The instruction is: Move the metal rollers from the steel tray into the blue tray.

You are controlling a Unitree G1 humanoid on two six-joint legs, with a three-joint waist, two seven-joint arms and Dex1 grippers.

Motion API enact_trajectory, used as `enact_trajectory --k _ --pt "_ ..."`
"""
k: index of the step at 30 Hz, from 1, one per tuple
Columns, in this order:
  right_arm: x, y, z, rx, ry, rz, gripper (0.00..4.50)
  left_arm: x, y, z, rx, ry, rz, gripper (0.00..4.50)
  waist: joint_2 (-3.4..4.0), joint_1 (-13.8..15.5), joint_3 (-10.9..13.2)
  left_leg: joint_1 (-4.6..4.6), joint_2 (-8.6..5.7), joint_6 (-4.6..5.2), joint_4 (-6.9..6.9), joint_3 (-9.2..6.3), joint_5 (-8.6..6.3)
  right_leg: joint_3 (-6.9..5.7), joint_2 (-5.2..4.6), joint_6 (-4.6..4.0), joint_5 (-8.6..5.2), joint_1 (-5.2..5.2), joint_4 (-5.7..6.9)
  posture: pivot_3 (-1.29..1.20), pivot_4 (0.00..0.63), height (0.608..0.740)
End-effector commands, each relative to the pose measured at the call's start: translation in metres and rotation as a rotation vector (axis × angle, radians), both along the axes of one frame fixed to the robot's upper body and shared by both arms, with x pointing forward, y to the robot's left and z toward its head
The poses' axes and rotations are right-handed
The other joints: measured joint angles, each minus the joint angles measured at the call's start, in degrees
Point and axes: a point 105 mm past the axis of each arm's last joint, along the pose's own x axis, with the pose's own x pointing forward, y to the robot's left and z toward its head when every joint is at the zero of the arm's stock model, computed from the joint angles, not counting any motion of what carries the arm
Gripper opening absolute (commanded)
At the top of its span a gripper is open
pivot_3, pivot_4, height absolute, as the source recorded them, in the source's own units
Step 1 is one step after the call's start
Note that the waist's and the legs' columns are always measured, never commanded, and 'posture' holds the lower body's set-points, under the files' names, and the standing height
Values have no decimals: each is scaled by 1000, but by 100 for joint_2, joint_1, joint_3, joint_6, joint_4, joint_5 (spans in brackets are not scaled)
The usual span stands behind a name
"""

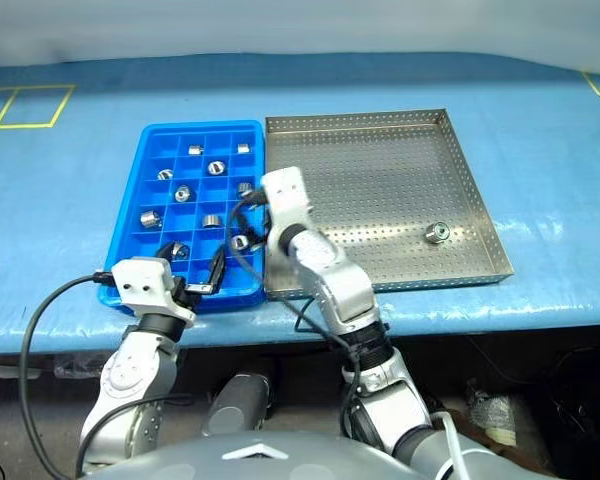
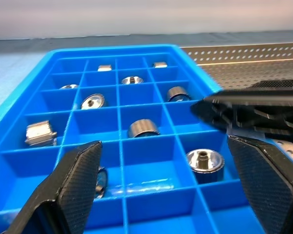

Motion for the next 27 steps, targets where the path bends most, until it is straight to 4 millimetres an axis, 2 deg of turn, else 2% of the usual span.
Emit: enact_trajectory --k 1,4,7,12,19,27 --pt "7 -18 9 86 -14 -220 4483 2 -4 5 1 -30 -21 4500 0 -30 0 0 0 0 -3 2 0 1 0 0 0 -3 0 162 150 740" --pt "14 -45 0 131 37 -391 4483 5 -6 5 5 -29 -31 4500 0 -52 0 -1 0 0 -5 2 0 1 0 -1 0 -4 0 150 150 740" --pt "16 -74 -2 56 -7 -603 4483 6 -8 4 2 -27 -43 4500 1 -80 0 -1 0 0 -4 5 1 3 -1 -1 1 -3 0 143 150 740" --pt "11 -98 -16 -8 29 -831 4483 8 -12 2 0 -22 -54 4500 1 -136 0 3 1 1 -3 6 1 4 -1 -2 0 1 1 141 150 740" --pt "7 -120 -21 31 68 -1065 4483 7 -14 0 2 -16 -61 4500 2 -150 0 4 0 1 -3 7 1 5 -1 -2 0 3 0 141 150 740" --pt "20 -129 -28 141 124 -1171 4483 6 -15 1 -1 -18 -62 4500 3 -212 1 9 0 3 -1 7 2 5 -1 -2 1 9 0 147 150 740"
